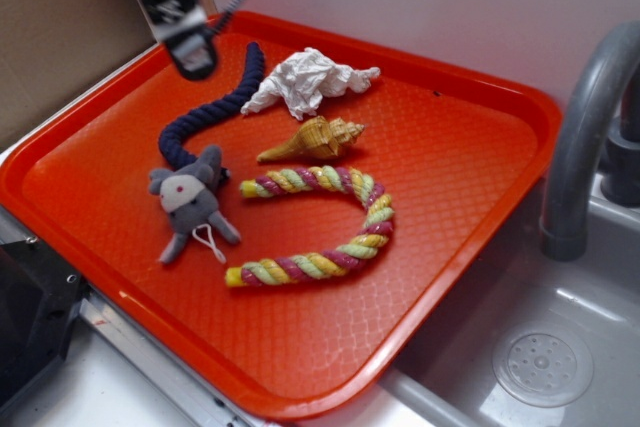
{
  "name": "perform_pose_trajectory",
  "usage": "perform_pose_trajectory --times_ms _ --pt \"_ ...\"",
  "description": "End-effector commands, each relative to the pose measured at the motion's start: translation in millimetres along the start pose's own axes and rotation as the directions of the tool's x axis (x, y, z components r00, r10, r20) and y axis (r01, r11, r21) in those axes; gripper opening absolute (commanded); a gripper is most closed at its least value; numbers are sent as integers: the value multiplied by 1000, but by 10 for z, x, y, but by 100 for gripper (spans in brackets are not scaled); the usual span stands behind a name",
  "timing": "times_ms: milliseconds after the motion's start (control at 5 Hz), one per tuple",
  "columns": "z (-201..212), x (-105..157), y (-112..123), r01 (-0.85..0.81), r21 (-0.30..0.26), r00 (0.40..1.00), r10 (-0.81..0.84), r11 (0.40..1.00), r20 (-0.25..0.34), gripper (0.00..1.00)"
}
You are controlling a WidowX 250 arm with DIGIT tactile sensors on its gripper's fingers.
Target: Grab the shell.
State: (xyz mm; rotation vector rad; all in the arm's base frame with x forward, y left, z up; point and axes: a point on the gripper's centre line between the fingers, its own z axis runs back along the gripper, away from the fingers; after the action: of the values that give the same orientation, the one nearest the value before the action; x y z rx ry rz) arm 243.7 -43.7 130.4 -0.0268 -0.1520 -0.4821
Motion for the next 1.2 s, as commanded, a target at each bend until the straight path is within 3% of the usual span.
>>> perform_pose_trajectory --times_ms 0,200,400,600,800,1000 --pt "-251 450 61 48 55 999 -49 997 19 100" --pt "-461 507 50 67 76 997 -64 995 -45 100" --pt "-649 500 -62 126 61 989 -121 990 -83 100" --pt "-686 470 -221 184 -25 981 -185 983 -52 100" --pt "-771 426 -261 182 -16 979 -182 983 -90 100" --pt "-993 388 -173 133 22 975 -127 991 -183 100"
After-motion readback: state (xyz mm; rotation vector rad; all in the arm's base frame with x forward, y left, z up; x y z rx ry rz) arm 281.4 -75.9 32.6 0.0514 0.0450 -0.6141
